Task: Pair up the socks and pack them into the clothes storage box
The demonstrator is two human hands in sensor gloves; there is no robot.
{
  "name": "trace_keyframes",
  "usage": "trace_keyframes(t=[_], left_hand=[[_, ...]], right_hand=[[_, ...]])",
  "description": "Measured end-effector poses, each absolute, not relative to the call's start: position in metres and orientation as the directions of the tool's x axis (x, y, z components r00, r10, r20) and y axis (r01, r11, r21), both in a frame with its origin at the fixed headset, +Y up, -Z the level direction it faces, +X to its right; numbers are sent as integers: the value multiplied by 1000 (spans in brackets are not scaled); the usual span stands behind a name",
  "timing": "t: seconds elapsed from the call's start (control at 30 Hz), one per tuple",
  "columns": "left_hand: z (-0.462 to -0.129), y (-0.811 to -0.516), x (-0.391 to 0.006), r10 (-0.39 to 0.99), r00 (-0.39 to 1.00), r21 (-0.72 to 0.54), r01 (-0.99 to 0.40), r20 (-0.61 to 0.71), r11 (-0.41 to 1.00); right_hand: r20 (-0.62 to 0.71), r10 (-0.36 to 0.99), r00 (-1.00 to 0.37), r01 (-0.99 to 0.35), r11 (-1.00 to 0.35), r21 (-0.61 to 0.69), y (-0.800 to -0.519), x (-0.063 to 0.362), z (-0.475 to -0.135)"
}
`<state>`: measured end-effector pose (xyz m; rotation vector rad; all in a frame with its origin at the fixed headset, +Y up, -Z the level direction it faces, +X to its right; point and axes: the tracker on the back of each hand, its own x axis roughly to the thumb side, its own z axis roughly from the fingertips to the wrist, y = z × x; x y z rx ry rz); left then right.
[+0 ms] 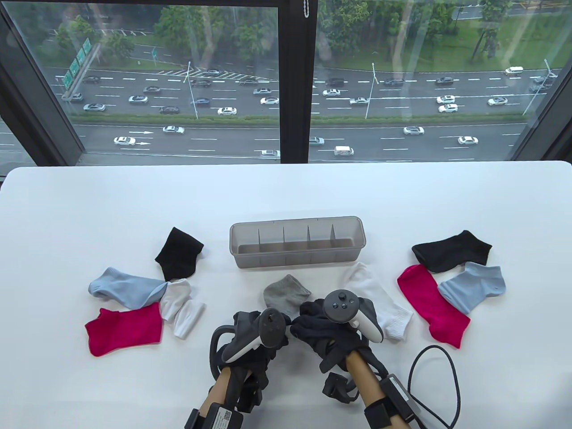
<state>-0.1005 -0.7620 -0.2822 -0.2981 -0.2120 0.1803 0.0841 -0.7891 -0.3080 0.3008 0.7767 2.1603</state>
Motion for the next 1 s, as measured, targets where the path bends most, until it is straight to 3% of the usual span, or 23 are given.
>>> trace_keyframes(t=[0.13, 0.4, 0.73, 0.87, 1.0], left_hand=[[-282, -762, -101, 203, 963, -320, -138, 177, 937], [-281, -766, -93, 187, 960, -412, -87, 209, 907], [-282, -761, -95, 183, 959, -299, -113, 217, 948], [-282, -762, -98, 193, 959, -308, -123, 207, 943], [-282, -763, -97, 184, 962, -364, -101, 201, 926]], right_hand=[[-26, 747, -665, -631, -543, 554, -789, 85, -306], [-45, 741, -670, -621, -527, 580, -788, 84, -307], [-43, 759, -649, -652, -527, 545, -787, 86, -307], [-39, 793, -607, -614, -437, 657, -788, 88, -309], [22, 749, -662, -600, -547, 584, -787, 87, -309]])
